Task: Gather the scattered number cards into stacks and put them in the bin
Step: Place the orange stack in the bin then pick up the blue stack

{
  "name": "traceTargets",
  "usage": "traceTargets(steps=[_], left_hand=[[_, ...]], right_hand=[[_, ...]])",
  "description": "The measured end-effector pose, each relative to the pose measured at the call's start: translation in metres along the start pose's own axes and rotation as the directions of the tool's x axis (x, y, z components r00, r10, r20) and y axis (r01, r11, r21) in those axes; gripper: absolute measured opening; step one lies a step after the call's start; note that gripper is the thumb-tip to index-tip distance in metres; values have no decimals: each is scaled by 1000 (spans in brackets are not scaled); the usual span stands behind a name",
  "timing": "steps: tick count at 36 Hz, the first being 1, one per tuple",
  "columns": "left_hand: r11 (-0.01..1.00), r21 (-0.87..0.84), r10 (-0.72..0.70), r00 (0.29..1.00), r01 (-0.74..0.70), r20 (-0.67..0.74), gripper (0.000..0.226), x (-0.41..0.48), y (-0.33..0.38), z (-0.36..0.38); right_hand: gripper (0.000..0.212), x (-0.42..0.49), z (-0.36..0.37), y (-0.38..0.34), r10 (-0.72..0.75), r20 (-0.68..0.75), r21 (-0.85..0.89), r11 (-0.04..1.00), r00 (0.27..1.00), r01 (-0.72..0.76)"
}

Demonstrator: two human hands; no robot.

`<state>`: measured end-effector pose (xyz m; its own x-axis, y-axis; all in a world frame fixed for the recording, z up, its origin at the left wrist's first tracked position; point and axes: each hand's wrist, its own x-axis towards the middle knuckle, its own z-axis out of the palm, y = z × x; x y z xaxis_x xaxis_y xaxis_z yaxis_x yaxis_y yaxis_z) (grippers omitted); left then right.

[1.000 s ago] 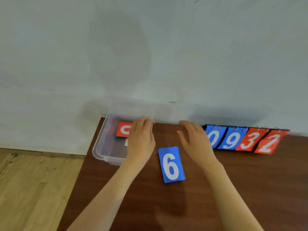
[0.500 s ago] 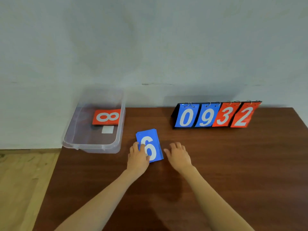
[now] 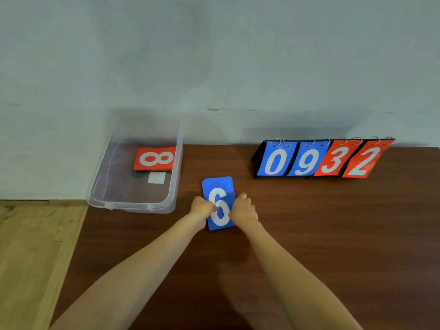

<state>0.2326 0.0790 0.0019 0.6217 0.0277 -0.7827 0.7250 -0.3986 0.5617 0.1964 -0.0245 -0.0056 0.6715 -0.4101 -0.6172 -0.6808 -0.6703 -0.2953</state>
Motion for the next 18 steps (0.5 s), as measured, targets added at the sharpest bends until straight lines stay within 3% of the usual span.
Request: traceTargets(steps=[3, 8, 12, 16, 18], left_hand=[[999, 45, 25, 1000, -26, 17, 45, 5, -1, 1], [986, 133, 113, 991, -102, -73, 42, 15, -9, 5], [975, 131, 185, 983, -181, -20, 46, 12, -10, 9], [974, 38, 221, 975, -222, 28, 45, 5, -12, 7], [964, -67, 262, 963, -258, 69, 50, 0, -15, 5]], right_hand=[[63, 3, -2, -1, 13, 9, 24, 1000, 1000, -13], [67, 4, -2, 2, 8, -3, 37, 999, 1000, -8], [68, 3, -2, 3, -2, -1, 79, 997, 1000, 2], [81, 3, -6, 5, 29, 18, 250, 968, 999, -33], [76, 2, -9, 9, -13, 89, 472, 881, 996, -31]])
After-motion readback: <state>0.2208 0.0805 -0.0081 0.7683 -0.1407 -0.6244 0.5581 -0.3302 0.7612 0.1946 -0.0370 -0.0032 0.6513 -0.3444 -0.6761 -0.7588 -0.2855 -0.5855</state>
